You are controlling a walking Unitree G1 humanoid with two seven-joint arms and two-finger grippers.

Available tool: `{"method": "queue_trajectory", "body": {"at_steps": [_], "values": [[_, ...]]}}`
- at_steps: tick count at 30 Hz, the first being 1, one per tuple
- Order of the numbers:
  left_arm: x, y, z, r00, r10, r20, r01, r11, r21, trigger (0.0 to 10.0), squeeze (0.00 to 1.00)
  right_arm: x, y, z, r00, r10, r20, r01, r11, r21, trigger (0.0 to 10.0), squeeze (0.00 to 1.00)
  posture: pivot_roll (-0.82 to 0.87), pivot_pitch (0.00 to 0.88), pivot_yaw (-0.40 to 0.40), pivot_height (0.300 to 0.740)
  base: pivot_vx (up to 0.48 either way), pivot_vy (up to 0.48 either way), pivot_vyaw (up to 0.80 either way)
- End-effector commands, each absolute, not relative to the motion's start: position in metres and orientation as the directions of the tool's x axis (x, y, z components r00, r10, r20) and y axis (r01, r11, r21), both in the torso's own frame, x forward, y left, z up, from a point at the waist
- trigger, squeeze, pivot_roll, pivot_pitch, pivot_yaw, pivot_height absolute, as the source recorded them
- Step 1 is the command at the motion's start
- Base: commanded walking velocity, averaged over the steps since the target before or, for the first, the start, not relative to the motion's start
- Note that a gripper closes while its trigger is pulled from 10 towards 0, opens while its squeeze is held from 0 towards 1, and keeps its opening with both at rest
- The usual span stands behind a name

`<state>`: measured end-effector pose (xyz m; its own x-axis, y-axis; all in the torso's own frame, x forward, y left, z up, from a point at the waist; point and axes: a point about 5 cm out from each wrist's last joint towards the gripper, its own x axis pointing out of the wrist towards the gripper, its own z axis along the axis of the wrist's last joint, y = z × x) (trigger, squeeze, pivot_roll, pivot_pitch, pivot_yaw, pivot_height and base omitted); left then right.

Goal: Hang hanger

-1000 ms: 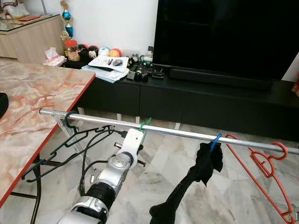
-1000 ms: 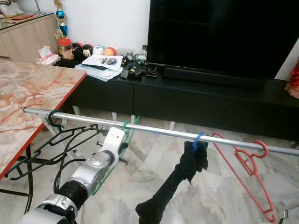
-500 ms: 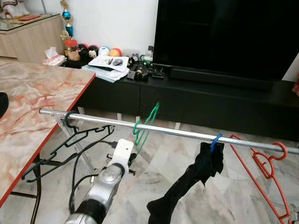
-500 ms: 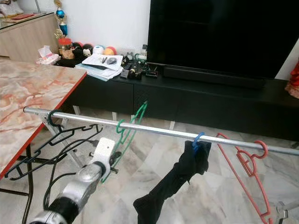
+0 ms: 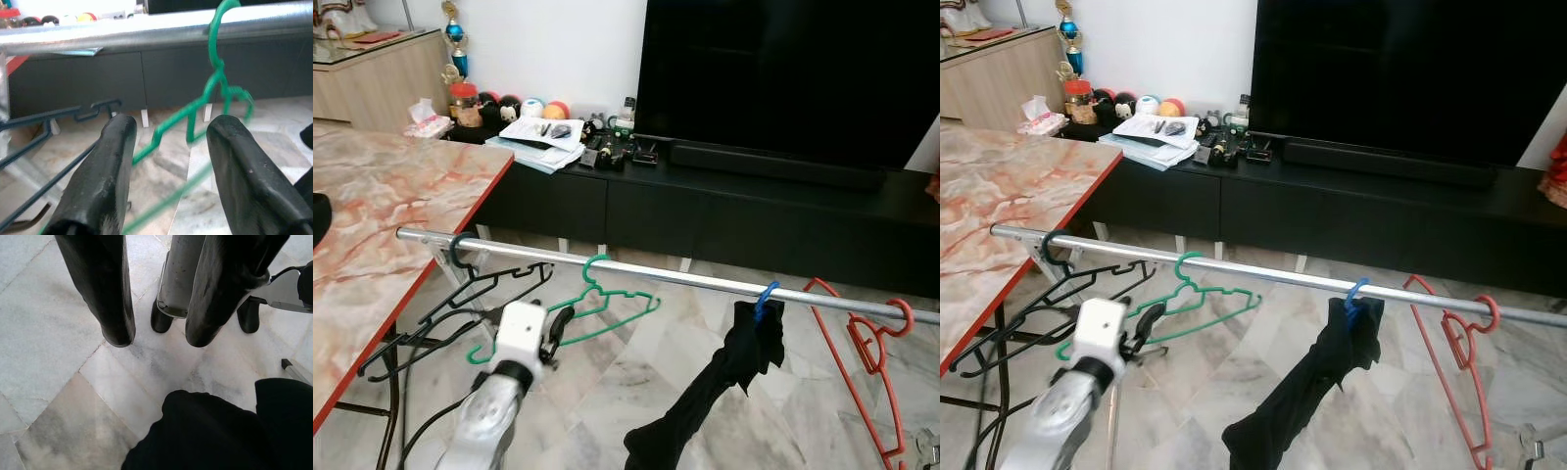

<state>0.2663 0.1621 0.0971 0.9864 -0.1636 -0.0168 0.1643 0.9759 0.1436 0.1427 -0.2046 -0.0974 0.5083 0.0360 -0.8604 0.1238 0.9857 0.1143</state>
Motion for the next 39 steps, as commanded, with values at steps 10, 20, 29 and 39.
{"method": "queue_trajectory", "body": {"at_steps": [10, 20, 29, 39], "values": [[0.247, 0.178, 0.111, 0.997, -0.049, 0.062, 0.035, 0.975, 0.218, 10.0, 0.00, 0.141, -0.211, -0.097, 0.513, -0.002, -0.859, 0.146, 0.986, 0.085, 10.0, 0.00, 0.17, 0.000, -0.100, 0.740, 0.000, -0.144, 0.00], [0.245, 0.182, 0.113, 0.997, -0.031, 0.069, 0.015, 0.975, 0.223, 10.0, 0.00, 0.139, -0.209, -0.098, 0.505, 0.007, -0.863, 0.142, 0.986, 0.091, 10.0, 0.00, 0.17, 0.000, -0.090, 0.740, 0.000, -0.480, 0.00], [0.235, 0.190, 0.099, 1.000, -0.007, 0.015, 0.004, 0.974, 0.225, 10.0, 0.00, 0.140, -0.207, -0.098, 0.502, 0.023, -0.865, 0.126, 0.987, 0.099, 10.0, 0.00, 0.18, 0.000, -0.089, 0.740, 0.000, -0.206, 0.00], [0.197, 0.214, 0.027, 0.942, -0.052, -0.332, 0.160, 0.939, 0.306, 10.0, 0.00, 0.141, -0.205, -0.098, 0.500, 0.032, -0.865, 0.119, 0.987, 0.105, 10.0, 0.00, 0.19, 0.000, -0.087, 0.740, 0.000, 0.000, 0.00]]}}
